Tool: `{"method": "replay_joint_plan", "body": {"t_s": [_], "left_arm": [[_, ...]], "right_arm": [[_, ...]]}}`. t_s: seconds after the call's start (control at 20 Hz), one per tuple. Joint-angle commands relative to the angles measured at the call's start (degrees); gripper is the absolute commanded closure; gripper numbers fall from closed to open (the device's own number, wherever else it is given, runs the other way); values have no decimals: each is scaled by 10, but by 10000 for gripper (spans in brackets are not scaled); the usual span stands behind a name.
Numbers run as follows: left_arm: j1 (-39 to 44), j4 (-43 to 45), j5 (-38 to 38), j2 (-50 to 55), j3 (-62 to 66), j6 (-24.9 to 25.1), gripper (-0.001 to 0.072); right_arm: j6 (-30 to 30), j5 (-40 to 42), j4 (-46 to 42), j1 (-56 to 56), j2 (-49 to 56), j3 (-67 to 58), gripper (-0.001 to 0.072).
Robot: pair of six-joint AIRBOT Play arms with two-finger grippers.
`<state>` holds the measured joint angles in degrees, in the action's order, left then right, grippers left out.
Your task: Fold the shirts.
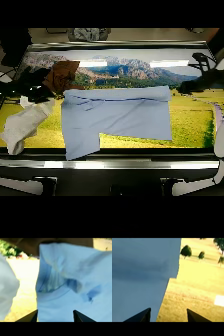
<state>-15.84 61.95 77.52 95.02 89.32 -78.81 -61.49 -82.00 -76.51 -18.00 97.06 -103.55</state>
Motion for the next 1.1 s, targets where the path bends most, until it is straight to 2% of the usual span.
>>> {"method": "replay_joint_plan", "body": {"t_s": [0.0, 0.1, 0.25, 0.55, 0.6, 0.65, 0.7, 0.8, 1.05], "left_arm": [[-53, 5, 107, -32, -102, 11, 204], [-53, 3, 79, -60, -202, 39, 205], [-41, -1, 11, -69, -286, 47, 205], [2, -40, -35, -50, -318, 59, 213], [5, -40, -42, -47, -318, 56, 259], [7, -42, -49, -46, -318, 54, 340], [8, -47, -52, -46, -318, 54, 434], [8, -50, -51, -47, -318, 54, 680], [8, -50, -40, -56, -318, 69, 677]], "right_arm": [[31, -187, 9, -47, -23, 36, 172], [40, -174, 10, -45, -53, 101, 171], [44, -130, 9, -43, -95, 202, 142], [58, -85, 4, -43, -115, 307, 140], [58, -80, 4, -43, -115, 319, 112], [59, -77, 3, -43, -115, 331, 41], [60, -75, -5, -43, -115, 345, 34], [58, -69, -5, -43, -115, 380, 42], [58, -5, 33, -39, -116, 482, 47]]}}
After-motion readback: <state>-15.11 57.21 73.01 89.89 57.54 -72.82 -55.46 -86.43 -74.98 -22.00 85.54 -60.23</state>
